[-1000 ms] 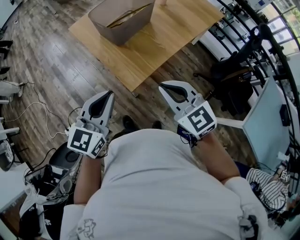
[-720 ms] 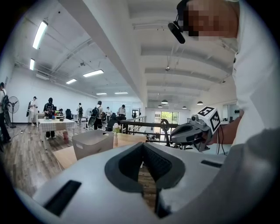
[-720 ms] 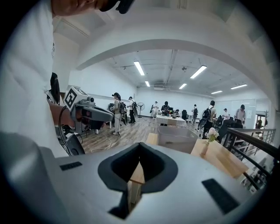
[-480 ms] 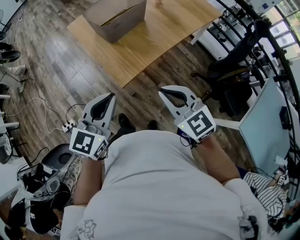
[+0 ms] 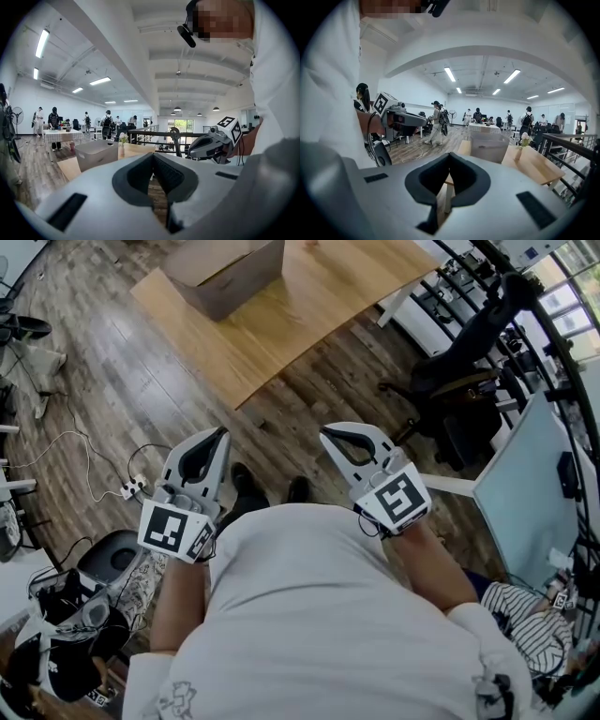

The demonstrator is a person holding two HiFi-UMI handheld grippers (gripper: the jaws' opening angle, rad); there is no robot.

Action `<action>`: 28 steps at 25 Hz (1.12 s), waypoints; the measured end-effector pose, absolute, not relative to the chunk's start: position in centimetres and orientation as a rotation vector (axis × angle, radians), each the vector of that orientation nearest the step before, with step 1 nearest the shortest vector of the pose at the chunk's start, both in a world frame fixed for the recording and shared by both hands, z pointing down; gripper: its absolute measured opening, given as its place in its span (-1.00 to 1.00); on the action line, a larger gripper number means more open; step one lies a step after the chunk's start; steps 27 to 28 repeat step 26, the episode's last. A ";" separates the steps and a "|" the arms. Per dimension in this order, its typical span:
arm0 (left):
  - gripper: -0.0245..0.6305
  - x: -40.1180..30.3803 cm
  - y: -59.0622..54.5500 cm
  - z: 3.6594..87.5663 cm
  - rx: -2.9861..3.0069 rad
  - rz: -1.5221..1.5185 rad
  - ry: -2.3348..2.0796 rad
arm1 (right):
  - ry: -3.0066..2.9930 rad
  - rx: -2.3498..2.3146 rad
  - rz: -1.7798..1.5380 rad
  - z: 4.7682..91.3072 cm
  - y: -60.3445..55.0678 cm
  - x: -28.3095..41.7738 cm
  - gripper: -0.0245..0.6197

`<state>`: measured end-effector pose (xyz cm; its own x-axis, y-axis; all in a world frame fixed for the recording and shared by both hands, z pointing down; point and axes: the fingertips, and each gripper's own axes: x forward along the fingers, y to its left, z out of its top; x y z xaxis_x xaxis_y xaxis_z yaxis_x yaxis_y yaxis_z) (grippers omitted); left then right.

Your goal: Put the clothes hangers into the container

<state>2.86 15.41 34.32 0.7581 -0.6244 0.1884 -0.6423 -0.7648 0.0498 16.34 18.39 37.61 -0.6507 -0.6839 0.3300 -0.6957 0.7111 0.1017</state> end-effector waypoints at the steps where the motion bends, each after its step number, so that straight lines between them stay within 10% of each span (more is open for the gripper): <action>1: -0.91 2.9 15.6 34.3 2.839 0.242 -1.029 | -2.577 1.073 0.045 37.6 18.6 16.3 -0.90; 28: -0.91 2.9 17.6 34.5 2.840 0.214 -1.042 | -2.588 1.073 0.010 37.4 20.0 17.0 -0.90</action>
